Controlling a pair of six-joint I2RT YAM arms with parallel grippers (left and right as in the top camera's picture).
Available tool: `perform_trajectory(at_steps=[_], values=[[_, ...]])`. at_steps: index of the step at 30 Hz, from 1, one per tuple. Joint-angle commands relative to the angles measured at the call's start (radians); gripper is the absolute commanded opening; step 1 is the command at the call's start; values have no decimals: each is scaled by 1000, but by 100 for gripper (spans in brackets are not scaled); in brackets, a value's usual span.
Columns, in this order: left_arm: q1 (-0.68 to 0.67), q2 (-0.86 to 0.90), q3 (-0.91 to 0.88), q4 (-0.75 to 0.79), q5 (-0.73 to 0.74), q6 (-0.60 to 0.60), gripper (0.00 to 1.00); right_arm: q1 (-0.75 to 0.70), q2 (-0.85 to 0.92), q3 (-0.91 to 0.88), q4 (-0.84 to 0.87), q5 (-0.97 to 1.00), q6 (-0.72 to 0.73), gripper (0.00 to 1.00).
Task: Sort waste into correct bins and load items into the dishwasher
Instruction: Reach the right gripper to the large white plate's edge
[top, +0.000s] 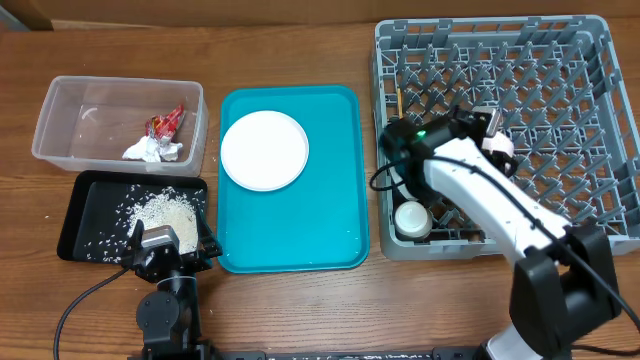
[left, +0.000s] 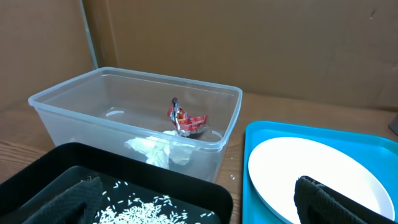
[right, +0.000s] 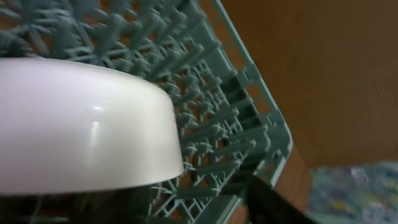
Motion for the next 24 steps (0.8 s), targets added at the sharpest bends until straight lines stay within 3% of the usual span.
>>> perform_trajectory(at_steps=[1, 5, 8, 9, 11, 14, 24], values=[[4, -10, -3, 1, -3, 19, 100, 86, -79, 75, 4, -4, 33, 67], [4, -10, -3, 1, -3, 19, 100, 177, -90, 153, 27, -74, -21, 69], [4, -10, -3, 1, -3, 19, 100, 218, -90, 195, 158, -273, -161, 66], [4, -10, -3, 1, -3, 19, 100, 223, -90, 198, 274, -467, -259, 58], [4, -10, -3, 1, -3, 19, 100, 217, -82, 196, 401, -727, -309, 51], [4, -10, -3, 1, -3, 19, 100, 196, -39, 186, 586, -1052, -307, 50], [4, -10, -3, 1, -3, 19, 100, 185, 216, 183, 766, -1145, -163, 51]])
